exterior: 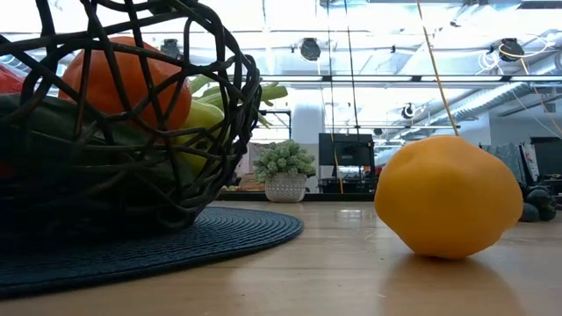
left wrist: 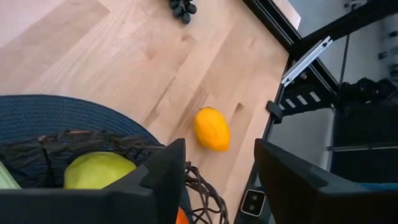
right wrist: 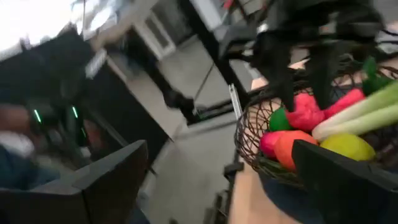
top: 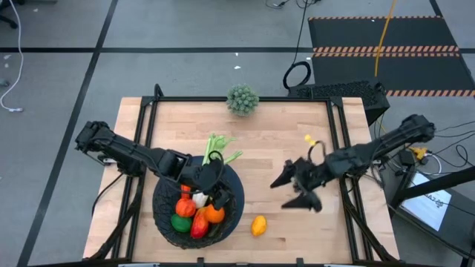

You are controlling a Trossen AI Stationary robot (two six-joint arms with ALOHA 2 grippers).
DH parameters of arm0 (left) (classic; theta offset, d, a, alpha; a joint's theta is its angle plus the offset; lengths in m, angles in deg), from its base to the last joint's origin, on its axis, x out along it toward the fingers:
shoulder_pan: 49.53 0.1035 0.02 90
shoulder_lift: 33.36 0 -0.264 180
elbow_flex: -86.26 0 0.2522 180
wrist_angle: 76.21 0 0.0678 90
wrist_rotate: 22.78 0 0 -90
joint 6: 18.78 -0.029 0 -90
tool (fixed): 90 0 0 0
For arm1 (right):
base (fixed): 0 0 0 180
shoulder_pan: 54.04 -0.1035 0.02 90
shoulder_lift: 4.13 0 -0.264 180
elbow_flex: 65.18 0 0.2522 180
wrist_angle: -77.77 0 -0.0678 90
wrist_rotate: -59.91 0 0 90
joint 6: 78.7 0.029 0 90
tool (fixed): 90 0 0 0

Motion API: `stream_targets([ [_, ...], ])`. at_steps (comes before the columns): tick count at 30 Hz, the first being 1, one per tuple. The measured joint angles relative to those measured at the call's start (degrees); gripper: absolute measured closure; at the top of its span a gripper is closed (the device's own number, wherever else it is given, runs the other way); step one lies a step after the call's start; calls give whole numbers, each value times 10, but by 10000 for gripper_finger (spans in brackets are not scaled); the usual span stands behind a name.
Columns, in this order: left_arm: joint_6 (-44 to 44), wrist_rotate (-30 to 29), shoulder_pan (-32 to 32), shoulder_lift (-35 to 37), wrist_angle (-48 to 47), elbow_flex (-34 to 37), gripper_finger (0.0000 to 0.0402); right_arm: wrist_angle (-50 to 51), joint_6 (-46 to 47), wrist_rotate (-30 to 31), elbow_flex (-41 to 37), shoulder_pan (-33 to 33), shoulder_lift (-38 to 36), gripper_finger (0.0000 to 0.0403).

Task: Build produce basket
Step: Put the yellow lemon into the black wire basket

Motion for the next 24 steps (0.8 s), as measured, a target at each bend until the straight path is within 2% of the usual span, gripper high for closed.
stream_targets([
  [8, -12, -1, -8, 0, 14, 0, 229, 14, -70, -2, 5, -25, 134, 12],
  [14, -13, -9, -14, 0, 29, 0, 232, 33, -162, -38, 5, -23, 221, 12],
  [17, -13, -19, -17, 0, 30, 0, 232, 13, -199, -63, 5, -18, 262, 12],
  [22, -14, -23, -17, 0, 49, 0, 231, -17, -232, -70, 5, -16, 318, 12],
  [24, -13, -25, -17, 0, 51, 0, 231, -26, -245, -100, 5, -13, 335, 12],
])
